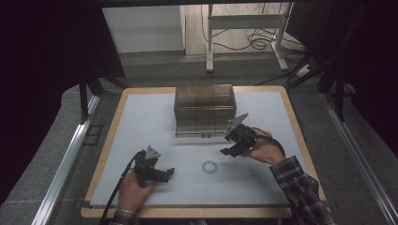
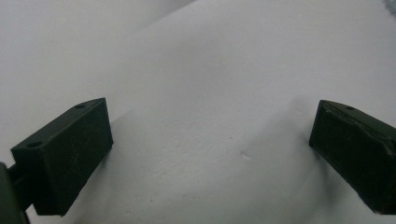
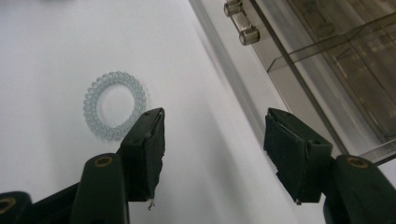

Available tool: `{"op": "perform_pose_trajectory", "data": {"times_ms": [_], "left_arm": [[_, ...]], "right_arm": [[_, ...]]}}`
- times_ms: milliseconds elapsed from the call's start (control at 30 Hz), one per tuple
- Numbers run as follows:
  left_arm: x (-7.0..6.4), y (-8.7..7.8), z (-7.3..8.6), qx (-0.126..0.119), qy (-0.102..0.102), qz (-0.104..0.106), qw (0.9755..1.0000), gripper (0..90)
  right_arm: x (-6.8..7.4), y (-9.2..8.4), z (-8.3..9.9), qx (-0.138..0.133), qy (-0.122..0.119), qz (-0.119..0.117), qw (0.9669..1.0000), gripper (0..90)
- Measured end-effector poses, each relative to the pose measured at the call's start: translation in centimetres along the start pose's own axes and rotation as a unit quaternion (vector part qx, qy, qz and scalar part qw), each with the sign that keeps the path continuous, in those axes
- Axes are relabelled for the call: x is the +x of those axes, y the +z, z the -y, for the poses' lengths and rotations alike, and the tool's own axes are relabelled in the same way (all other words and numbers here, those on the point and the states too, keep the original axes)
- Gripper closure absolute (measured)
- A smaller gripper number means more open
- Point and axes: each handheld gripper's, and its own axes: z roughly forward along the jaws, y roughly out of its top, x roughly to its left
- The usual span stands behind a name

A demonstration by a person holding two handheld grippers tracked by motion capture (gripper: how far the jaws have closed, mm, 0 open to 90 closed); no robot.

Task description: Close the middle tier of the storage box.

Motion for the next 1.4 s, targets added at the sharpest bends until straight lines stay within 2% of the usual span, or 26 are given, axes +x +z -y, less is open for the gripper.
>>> {"op": "perform_pose_trajectory", "data": {"times_ms": [367,600,867,1033,1400], "left_arm": [[0.0,0.0,0.0,0.0,0.0,0.0,1.0,0.0],[0.0,0.0,0.0,0.0,0.0,0.0,1.0,0.0],[0.0,0.0,0.0,0.0,0.0,0.0,1.0,0.0],[0.0,0.0,0.0,0.0,0.0,0.0,1.0,0.0],[0.0,0.0,0.0,0.001,0.0,0.0,1.0,0.0]], "right_arm": [[0.8,0.7,0.1,-0.003,0.017,-0.005,0.9998,36.0],[1.2,1.1,0.4,-0.004,0.014,-0.01,0.9998,36.9],[2.1,1.8,0.6,-0.009,0.015,-0.015,0.9997,41.9],[2.6,2.2,0.6,-0.016,0.021,-0.028,0.9993,45.0],[3.5,2.9,0.6,-0.023,0.016,-0.029,0.9992,55.2]]}}
